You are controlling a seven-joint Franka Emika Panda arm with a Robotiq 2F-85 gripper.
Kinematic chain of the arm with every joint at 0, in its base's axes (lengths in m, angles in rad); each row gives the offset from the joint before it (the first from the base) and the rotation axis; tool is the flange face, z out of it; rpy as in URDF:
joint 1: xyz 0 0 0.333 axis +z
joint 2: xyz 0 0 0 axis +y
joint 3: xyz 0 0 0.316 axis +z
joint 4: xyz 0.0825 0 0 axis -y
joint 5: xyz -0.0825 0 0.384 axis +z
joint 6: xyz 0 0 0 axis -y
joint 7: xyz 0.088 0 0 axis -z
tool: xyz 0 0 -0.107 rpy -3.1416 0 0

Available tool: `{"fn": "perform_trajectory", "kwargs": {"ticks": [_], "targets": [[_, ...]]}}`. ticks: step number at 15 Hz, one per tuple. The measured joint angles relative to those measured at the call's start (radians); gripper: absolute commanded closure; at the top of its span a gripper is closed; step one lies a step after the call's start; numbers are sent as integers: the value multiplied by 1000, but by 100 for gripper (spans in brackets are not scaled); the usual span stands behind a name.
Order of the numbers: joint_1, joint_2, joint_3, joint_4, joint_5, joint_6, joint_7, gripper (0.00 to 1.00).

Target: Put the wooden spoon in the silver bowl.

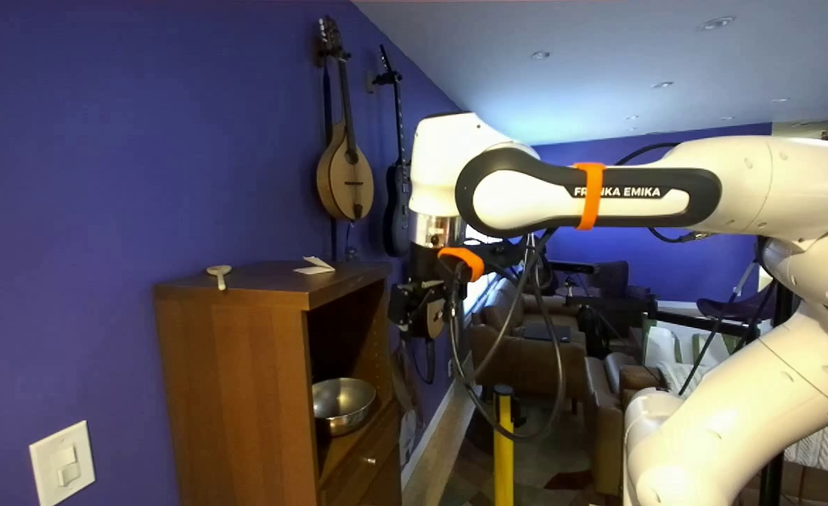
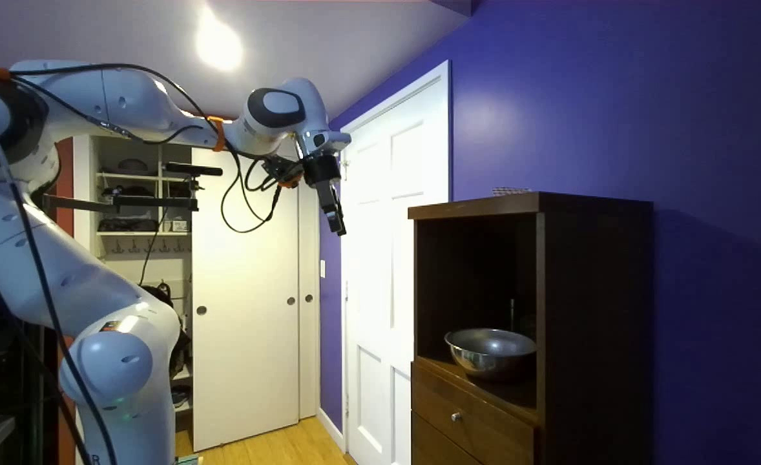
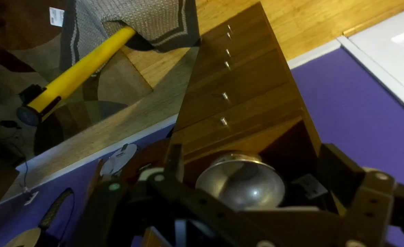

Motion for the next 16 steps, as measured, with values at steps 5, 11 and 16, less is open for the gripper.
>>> {"fn": "perform_trajectory", "kwargs": {"ticks": [5, 11, 16], "targets": [[-31, 94, 54, 199, -2, 0, 138, 0], [-48, 293, 181, 462, -130, 2, 396, 0], [-47, 410, 220, 577, -213, 5, 458, 0]]}}
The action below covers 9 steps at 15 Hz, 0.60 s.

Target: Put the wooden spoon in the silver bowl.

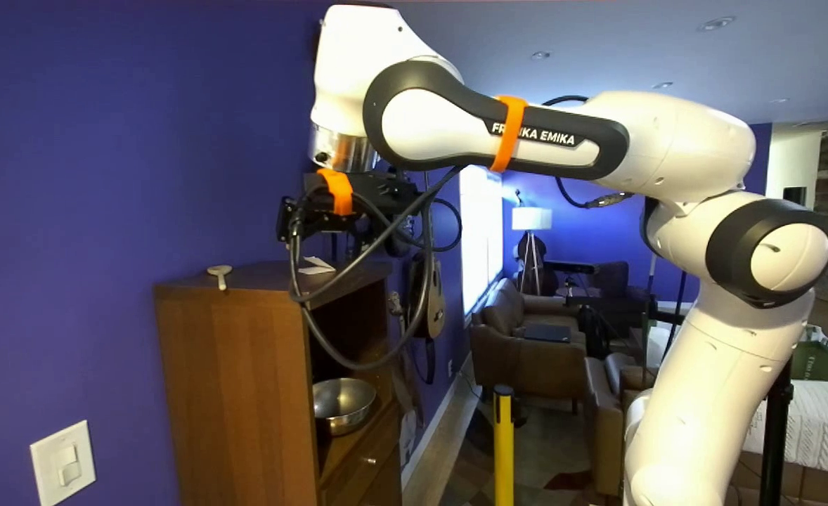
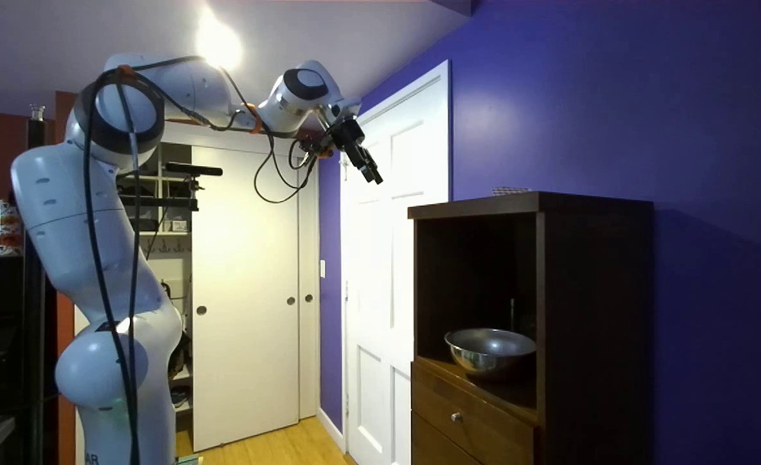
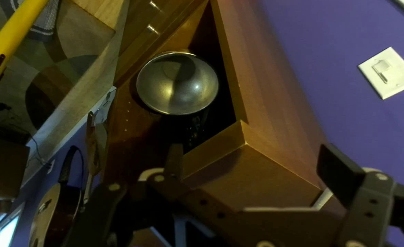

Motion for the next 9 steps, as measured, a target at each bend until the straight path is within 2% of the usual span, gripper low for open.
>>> {"fn": "perform_trajectory", "kwargs": {"ticks": [7, 9], "targets": [[11, 5, -7, 12, -2, -2, 0, 0], [39, 20, -8, 19, -73, -7, 0, 0]]}}
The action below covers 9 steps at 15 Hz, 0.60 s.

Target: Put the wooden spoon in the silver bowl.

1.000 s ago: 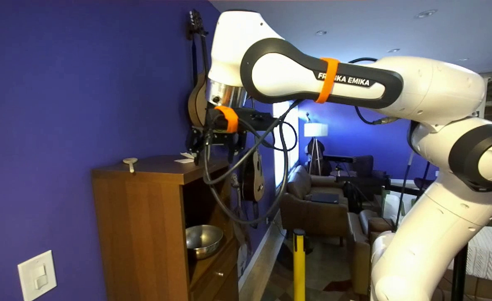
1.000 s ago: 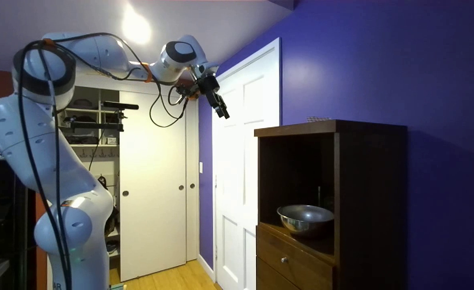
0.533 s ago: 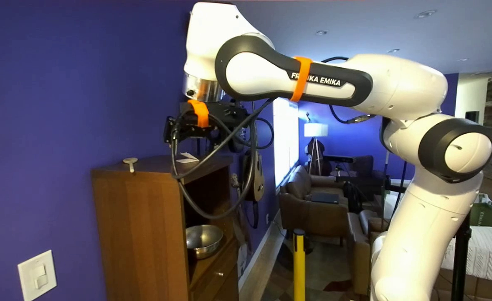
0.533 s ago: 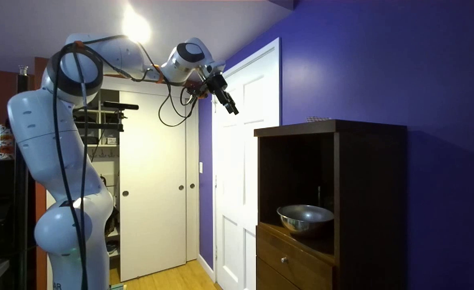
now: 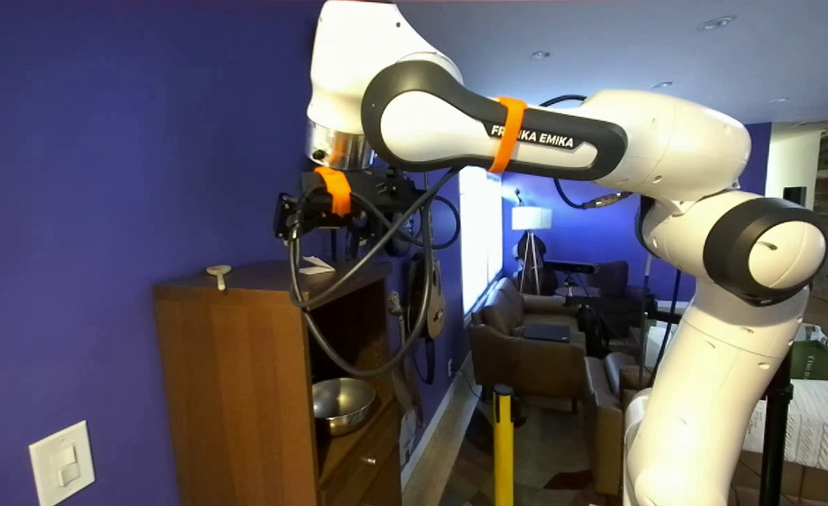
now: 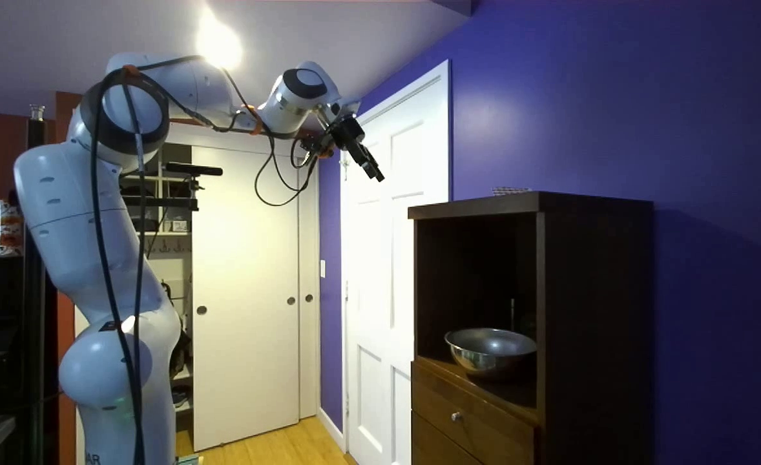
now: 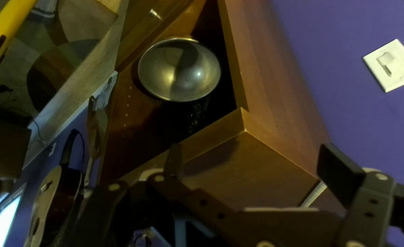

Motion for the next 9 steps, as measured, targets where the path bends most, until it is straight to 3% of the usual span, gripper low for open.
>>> {"fn": "perform_trajectory", "kwargs": {"ticks": [5, 9], "targets": [[59, 133, 40, 96, -281, -45, 0, 0], [145, 289, 19, 226, -432, -96, -6, 0]]}}
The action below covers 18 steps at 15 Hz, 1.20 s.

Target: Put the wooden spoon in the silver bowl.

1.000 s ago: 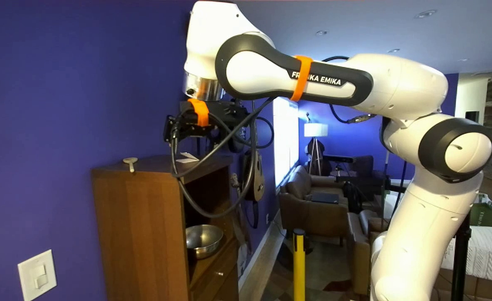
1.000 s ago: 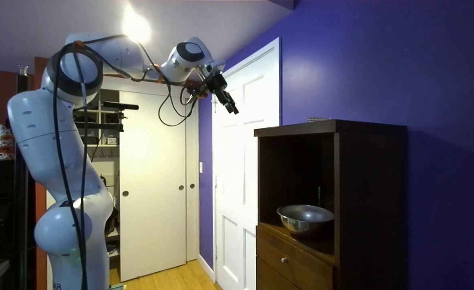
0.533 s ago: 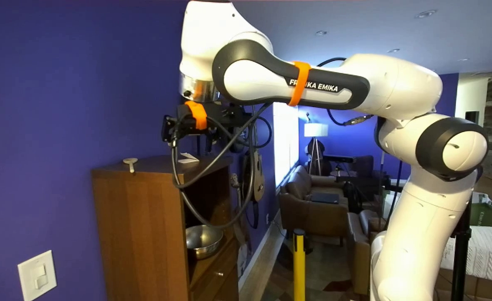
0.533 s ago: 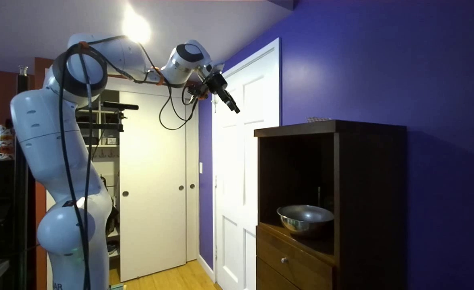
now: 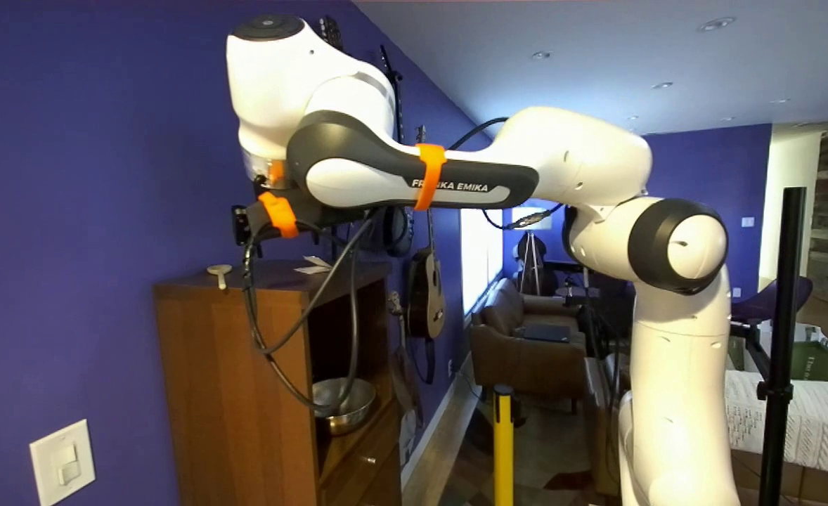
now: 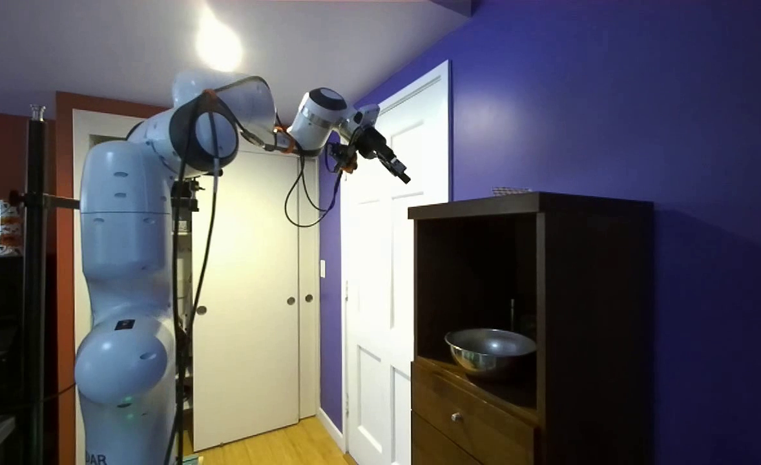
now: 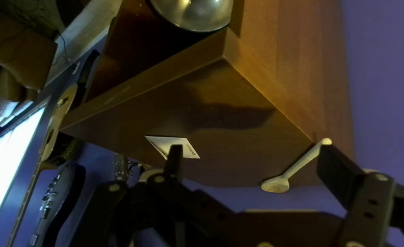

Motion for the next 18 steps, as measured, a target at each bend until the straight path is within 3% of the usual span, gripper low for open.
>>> {"fn": "perform_trajectory", "kwargs": {"ticks": [4, 14, 18], "targets": [[100, 147, -56, 155, -65, -25, -1, 0], [136, 421, -68, 507, -108, -122, 17, 0], [263, 487, -252, 588, -107, -119, 51, 0]]}}
